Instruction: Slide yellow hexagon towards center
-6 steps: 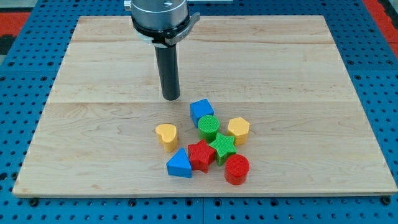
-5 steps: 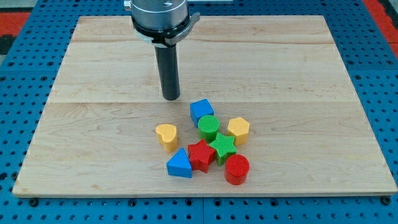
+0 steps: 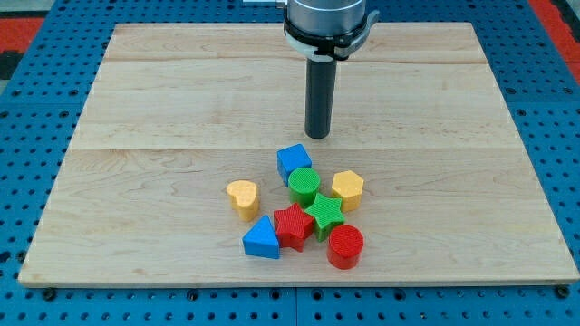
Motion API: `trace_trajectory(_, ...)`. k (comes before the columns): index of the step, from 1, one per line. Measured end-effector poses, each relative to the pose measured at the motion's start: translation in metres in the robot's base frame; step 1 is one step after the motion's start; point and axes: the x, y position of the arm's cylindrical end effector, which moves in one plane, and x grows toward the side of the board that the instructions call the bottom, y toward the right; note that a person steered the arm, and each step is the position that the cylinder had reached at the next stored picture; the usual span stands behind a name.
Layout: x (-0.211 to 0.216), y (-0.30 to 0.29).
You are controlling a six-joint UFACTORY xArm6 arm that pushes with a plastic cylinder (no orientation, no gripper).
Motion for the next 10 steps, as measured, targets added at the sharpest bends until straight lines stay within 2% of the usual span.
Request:
trace_trajectory(1, 0.000, 0.000)
trace_trajectory(2, 0.020, 0.021)
trace_trajectory(3, 0.061, 0.079)
trace_trajectory(4, 0.099, 0.078)
trace_trajectory(6, 0.127, 0.045)
trace_trajectory(7, 0.115, 0.025)
trace_trajectory(8, 0.073, 0.013)
trace_trajectory(9, 0.059, 0.016)
trace_trajectory(10, 0.063, 0.019)
